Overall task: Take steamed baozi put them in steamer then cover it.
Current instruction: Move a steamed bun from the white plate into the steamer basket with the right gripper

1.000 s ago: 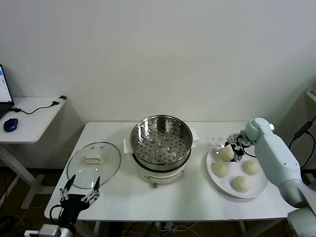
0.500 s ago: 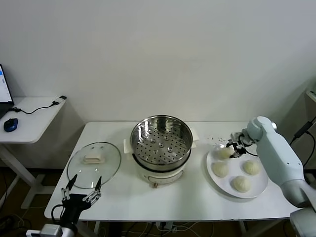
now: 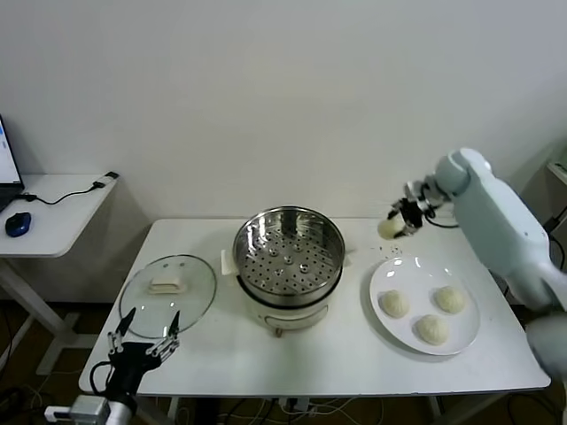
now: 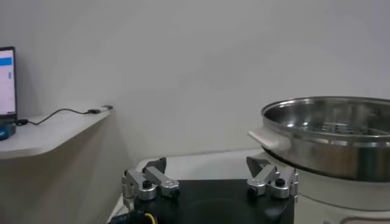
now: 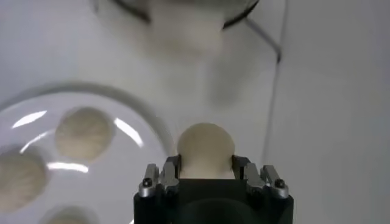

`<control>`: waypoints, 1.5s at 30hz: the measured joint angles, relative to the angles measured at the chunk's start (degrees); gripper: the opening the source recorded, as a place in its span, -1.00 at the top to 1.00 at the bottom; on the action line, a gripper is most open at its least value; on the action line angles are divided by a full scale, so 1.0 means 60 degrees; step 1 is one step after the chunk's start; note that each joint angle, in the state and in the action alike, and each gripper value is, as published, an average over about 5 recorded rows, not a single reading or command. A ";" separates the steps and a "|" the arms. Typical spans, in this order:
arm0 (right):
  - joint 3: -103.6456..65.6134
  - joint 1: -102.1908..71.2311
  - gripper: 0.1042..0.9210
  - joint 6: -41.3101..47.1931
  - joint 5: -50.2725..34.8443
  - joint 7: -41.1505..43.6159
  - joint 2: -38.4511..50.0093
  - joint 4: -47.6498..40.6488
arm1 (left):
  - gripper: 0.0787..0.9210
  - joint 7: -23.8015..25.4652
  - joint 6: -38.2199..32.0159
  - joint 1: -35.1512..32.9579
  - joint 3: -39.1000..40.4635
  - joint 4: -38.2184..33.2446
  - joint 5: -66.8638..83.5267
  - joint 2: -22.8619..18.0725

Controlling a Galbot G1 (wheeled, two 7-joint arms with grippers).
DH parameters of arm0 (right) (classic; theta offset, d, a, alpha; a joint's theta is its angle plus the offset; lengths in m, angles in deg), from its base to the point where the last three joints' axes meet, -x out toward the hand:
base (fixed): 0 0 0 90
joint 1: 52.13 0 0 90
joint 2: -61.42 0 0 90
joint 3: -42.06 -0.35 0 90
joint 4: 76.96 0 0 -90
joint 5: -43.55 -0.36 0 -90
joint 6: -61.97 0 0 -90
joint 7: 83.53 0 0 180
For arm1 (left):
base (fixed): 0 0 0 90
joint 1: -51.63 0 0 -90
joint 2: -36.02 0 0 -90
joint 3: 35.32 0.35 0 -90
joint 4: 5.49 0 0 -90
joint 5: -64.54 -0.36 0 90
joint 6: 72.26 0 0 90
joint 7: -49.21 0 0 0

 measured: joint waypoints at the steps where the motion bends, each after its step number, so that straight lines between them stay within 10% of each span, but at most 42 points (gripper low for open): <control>1: 0.0144 0.0294 -0.14 -0.0062 -0.0164 0.0056 -0.0248 -0.0240 | -0.77 -0.0009 0.0004 0.0017 -0.0007 0.0000 0.0013 0.0006; 15: 0.2828 0.2015 -0.14 -0.3487 -0.1986 0.0175 -0.2335 -0.1530 | -0.77 -0.0065 0.0061 0.0149 0.0088 0.0009 0.0098 -0.0092; 45: 0.3598 0.0814 -0.14 -0.6233 0.0676 -0.1068 -0.3336 -0.1292 | -0.77 -0.0065 0.0092 0.0187 0.0092 0.0078 0.0087 -0.0295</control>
